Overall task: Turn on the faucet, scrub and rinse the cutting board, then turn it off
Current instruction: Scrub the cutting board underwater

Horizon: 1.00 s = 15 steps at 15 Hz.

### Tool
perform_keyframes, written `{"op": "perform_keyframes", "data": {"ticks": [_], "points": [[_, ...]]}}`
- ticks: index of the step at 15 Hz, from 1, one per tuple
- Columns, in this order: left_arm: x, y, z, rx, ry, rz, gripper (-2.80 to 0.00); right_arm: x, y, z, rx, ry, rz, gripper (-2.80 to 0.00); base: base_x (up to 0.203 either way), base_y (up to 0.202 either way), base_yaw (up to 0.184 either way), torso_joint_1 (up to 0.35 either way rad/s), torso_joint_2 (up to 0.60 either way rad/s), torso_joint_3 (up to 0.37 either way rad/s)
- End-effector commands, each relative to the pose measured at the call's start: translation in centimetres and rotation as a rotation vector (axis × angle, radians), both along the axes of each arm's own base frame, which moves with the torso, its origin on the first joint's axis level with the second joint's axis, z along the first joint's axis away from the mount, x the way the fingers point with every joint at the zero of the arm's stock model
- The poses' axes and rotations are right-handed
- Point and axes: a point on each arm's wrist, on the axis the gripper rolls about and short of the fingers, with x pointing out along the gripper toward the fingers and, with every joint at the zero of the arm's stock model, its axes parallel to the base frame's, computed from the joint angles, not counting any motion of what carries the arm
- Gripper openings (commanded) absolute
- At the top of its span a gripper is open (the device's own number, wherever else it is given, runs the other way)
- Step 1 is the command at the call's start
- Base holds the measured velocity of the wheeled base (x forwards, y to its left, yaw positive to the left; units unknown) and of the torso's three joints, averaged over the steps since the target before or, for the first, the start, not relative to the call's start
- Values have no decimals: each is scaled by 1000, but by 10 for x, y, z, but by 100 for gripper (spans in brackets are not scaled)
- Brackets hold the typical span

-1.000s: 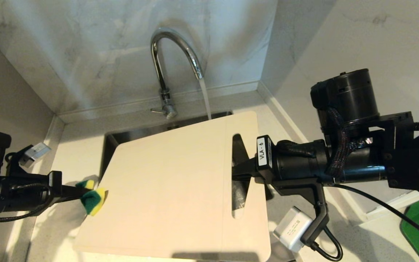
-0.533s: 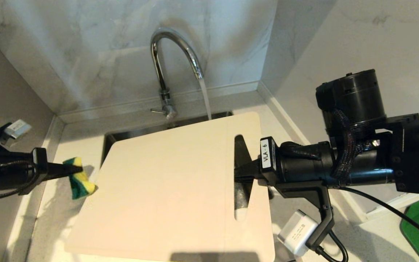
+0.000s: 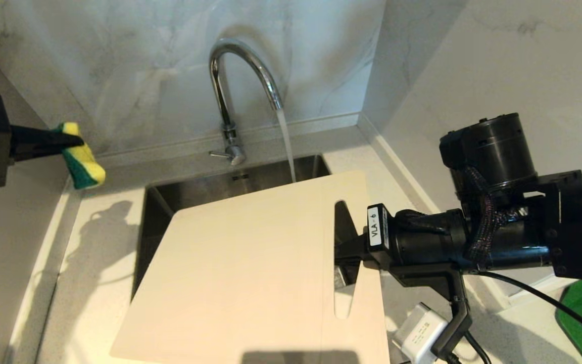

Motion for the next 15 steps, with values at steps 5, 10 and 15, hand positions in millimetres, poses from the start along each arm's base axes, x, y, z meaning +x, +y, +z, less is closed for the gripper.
{"op": "perform_keyframes", "data": {"ticks": [5,10,15], "points": [[-17,-4,21,-20,-103,-60,-280,22,7,27,-149,-3,-77,-280,0,0,0,0,0,0],[-13,-4,15,-91,-131,-105,-280,47,17,21,-234,-24,-112,-280,0,0,0,0,0,0],[-2,-4,3,-99,-143,-131,-280,68,11,16,-278,-60,-152,-280,0,0,0,0,0,0]]}}
